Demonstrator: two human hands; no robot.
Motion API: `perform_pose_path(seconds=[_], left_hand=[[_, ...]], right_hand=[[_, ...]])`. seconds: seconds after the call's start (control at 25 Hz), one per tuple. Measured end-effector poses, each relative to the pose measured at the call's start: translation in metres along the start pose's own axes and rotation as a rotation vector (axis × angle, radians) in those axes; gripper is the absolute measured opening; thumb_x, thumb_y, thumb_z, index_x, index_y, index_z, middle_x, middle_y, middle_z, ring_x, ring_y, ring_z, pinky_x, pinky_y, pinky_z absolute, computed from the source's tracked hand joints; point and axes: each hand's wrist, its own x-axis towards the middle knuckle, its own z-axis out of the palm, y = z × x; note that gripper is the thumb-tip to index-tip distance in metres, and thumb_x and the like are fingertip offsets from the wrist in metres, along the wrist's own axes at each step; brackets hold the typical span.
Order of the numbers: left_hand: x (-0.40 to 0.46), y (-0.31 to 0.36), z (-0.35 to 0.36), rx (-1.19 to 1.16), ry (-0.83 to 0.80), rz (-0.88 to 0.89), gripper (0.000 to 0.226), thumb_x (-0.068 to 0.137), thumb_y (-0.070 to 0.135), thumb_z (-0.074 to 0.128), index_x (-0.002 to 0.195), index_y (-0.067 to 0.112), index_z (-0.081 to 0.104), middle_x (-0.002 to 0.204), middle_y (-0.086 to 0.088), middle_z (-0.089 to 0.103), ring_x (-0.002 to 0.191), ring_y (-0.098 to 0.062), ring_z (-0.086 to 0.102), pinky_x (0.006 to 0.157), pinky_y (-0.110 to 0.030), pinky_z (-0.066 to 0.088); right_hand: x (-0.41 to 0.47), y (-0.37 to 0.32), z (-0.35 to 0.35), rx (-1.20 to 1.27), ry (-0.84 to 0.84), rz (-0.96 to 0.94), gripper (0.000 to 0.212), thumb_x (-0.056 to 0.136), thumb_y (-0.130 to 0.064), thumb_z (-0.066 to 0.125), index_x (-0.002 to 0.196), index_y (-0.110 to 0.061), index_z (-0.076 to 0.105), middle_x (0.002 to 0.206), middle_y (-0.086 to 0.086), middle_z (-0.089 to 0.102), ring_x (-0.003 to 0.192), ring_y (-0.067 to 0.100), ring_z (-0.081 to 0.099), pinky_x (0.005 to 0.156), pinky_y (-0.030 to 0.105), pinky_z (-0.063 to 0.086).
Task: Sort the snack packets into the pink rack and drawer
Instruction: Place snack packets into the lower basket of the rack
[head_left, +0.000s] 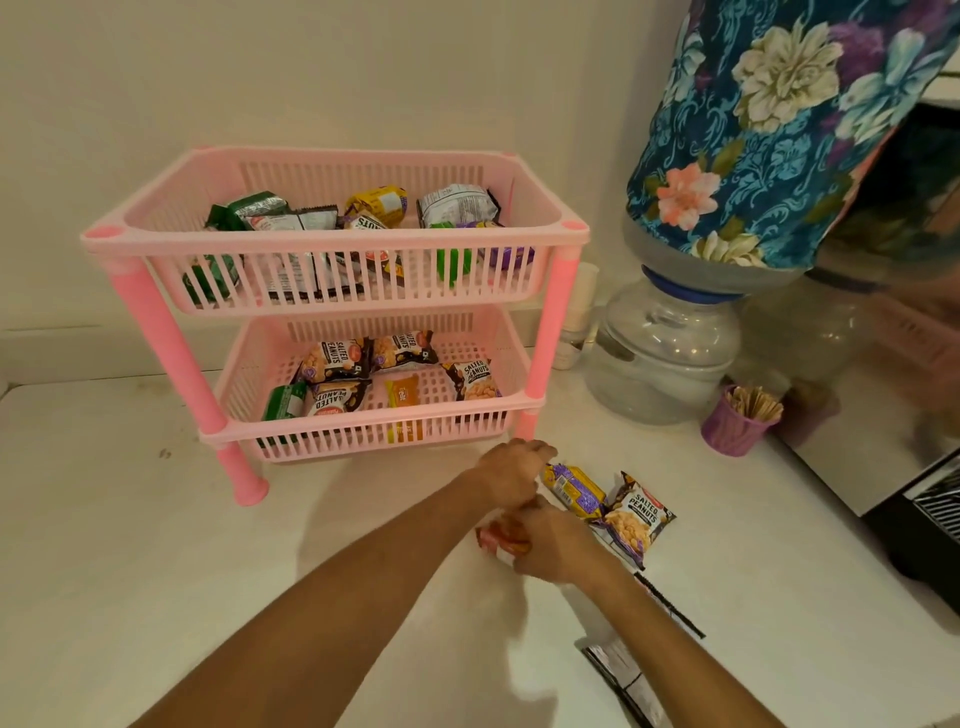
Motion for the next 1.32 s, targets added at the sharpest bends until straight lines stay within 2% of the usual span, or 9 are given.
perform_pose_path(seconds=[0.12,0.2,0.32,0.44,0.56,0.72,0.88,1.04,1.32], left_hand=[[0.017,0.007,0.005,0.206,-0.135,0.105,0.069,0.089,0.021,0.059,0.148,0.023,0.025,0.155,-0.003,0.028,0.134,-0.032,0.032,0.109,-0.045,0.029],[0.023,0.014,0.011,0.306,-0.171,0.13,0.064,0.091,0.032,0.056,0.148,0.026,0.026,0.155,-0.002,0.026,0.137,-0.032,0.026,0.111,-0.049,0.022],[0.024,0.018,0.015,0.38,-0.042,0.206,0.043,0.096,0.029,0.046,0.135,0.009,0.046,0.141,-0.018,0.045,0.122,-0.034,0.045,0.099,-0.038,0.035],[0.019,0.022,0.017,-0.072,0.071,0.093,0.039,0.1,0.016,0.039,0.133,-0.006,0.041,0.132,-0.034,0.043,0.096,-0.027,0.058,0.072,-0.017,0.042],[0.008,0.008,0.023,0.218,0.037,0.262,0.03,0.093,0.01,0.052,0.119,-0.005,0.053,0.121,-0.026,0.053,0.11,-0.037,0.053,0.087,-0.031,0.043],[-0.025,-0.002,-0.005,0.081,0.036,0.119,0.036,0.079,0.025,0.065,0.11,0.009,0.056,0.109,-0.012,0.06,0.096,-0.031,0.058,0.073,-0.036,0.046],[-0.071,-0.032,-0.045,0.152,0.325,0.182,0.048,0.072,0.036,0.063,0.114,0.015,0.055,0.107,-0.007,0.063,0.093,-0.025,0.056,0.073,-0.033,0.046],[-0.113,-0.07,-0.085,0.186,0.587,0.064,0.052,0.066,0.041,0.065,0.109,0.012,0.061,0.101,-0.008,0.067,0.089,-0.028,0.061,0.066,-0.034,0.052],[-0.097,-0.117,-0.096,0.054,0.593,-0.28,0.059,0.07,0.044,0.072,0.119,0.016,0.056,0.11,-0.004,0.061,0.099,-0.025,0.055,0.073,-0.034,0.046]], right_hand=[[-0.019,0.008,-0.056,0.035,-0.306,-0.019,0.052,0.073,-0.026,0.072,0.122,-0.021,0.054,0.108,0.0,0.059,0.091,0.019,0.057,0.07,0.03,0.048],[-0.031,0.009,-0.092,-0.004,-0.352,-0.017,0.044,0.073,-0.031,0.073,0.113,-0.024,0.057,0.085,-0.008,0.053,0.076,0.013,0.053,0.059,0.026,0.041],[-0.041,0.001,-0.136,-0.043,-0.233,-0.033,0.036,0.069,-0.037,0.072,0.102,-0.027,0.062,0.083,-0.007,0.062,0.08,0.018,0.06,0.065,0.031,0.048],[-0.038,-0.016,-0.167,-0.007,-0.093,-0.111,0.028,0.069,-0.039,0.071,0.094,-0.03,0.061,0.094,-0.006,0.064,0.084,0.016,0.06,0.071,0.032,0.05],[-0.026,-0.038,-0.181,0.025,0.022,-0.205,0.023,0.072,-0.042,0.07,0.089,-0.032,0.06,0.09,-0.007,0.061,0.081,0.012,0.059,0.068,0.031,0.051],[0.007,-0.066,-0.182,0.062,0.334,-0.279,0.02,0.078,-0.041,0.065,0.079,-0.022,0.061,0.079,-0.005,0.061,0.071,0.013,0.056,0.056,0.028,0.042],[0.063,-0.091,-0.17,0.036,0.674,-0.381,0.024,0.088,-0.033,0.056,0.087,-0.011,0.065,0.088,0.005,0.064,0.082,0.023,0.058,0.064,0.03,0.039],[0.116,-0.096,-0.151,-0.377,0.637,-0.42,0.037,0.095,-0.034,0.046,0.118,-0.009,0.06,0.12,0.012,0.06,0.112,0.031,0.051,0.082,0.04,0.049],[0.173,-0.076,-0.148,-0.346,0.575,-0.223,0.023,0.089,-0.018,0.057,0.107,-0.005,0.063,0.12,0.014,0.06,0.107,0.035,0.056,0.074,0.043,0.053]])
